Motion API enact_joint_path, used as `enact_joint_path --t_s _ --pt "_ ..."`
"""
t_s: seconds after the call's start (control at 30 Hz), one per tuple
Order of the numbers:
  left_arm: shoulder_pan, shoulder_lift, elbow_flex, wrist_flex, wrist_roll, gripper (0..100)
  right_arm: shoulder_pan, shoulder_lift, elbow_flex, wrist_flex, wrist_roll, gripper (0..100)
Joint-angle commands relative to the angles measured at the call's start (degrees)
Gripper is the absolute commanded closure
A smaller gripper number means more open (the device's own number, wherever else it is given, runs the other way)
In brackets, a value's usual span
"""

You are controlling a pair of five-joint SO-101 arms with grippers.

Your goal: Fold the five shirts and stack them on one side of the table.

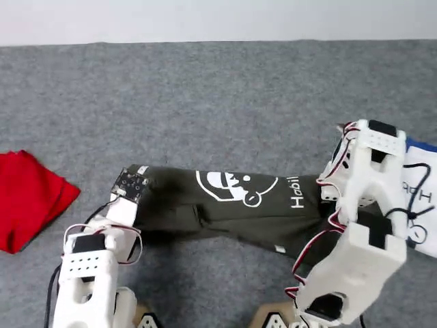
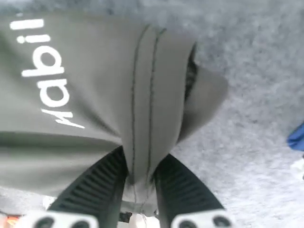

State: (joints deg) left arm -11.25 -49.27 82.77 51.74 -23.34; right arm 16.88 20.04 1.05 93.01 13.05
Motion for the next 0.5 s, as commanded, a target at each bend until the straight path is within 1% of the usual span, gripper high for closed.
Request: enact_joint_path --t_s 0.0,0.1,0.3,0.47 --pt "1.76 -0.26 0.22 -0.53 -0.26 99 1.54 -4.97 -2.11 1.80 1.58 98.8" --pt "3.52 -0.26 0.31 -0.53 -0.44 99 1.89 -6.81 -3.34 2.86 1.58 98.8" --pt "3.52 -0.26 0.31 -0.53 -0.44 99 -0.75 -7.25 -3.34 2.95 1.23 98.8" --pt "4.84 -0.26 -0.22 -1.05 -0.18 99 -1.80 -7.25 -3.25 2.95 1.23 98.8"
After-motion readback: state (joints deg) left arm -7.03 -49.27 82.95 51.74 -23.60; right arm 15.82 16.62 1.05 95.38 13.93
